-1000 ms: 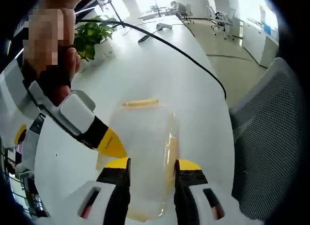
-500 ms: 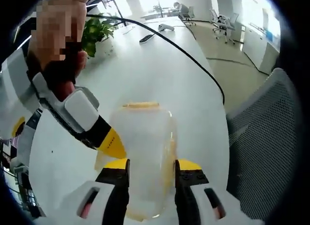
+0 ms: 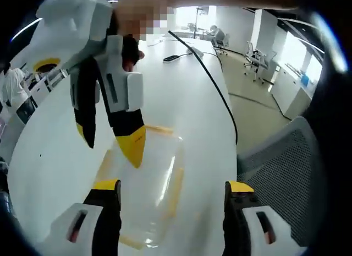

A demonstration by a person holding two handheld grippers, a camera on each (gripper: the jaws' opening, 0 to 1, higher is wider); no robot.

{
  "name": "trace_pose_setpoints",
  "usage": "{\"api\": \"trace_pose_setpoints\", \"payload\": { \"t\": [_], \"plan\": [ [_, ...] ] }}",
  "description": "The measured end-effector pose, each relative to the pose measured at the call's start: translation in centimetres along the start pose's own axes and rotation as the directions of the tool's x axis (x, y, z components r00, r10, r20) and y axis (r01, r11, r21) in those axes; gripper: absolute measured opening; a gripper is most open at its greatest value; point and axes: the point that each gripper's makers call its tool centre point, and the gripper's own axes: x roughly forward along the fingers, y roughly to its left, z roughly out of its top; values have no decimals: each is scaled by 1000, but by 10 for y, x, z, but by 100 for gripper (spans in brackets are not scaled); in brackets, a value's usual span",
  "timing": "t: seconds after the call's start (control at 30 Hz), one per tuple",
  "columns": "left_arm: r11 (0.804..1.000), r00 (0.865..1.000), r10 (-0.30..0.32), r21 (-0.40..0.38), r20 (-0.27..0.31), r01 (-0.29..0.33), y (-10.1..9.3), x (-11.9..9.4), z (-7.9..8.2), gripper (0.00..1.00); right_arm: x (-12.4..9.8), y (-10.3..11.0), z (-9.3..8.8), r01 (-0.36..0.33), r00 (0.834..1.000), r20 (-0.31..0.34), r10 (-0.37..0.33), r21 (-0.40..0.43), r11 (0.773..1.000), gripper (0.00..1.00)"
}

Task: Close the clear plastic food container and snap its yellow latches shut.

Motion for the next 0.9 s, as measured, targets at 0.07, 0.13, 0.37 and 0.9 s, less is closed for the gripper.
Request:
{"api": "trace_pose_setpoints", "payload": {
  "t": [0.07,0.13,0.37,0.9],
  "plan": [
    [1000,1000,6,0,-13,-6,4,-1,-2,76,-2,4,-4,14,1000,10,-14,-9,1000,69],
    [1000,1000,11,7,-21,-11,9,-2,-2,82,-3,8,-8,33,999,8,-33,-10,999,75],
    [995,985,31,95,-171,-15,26,-8,-27,96,-1,29,-16,46,999,2,-46,-60,997,92],
    [981,945,30,191,-325,35,47,1,-50,95,13,34,-32,99,986,-120,-117,-143,985,89]
  ]
}}
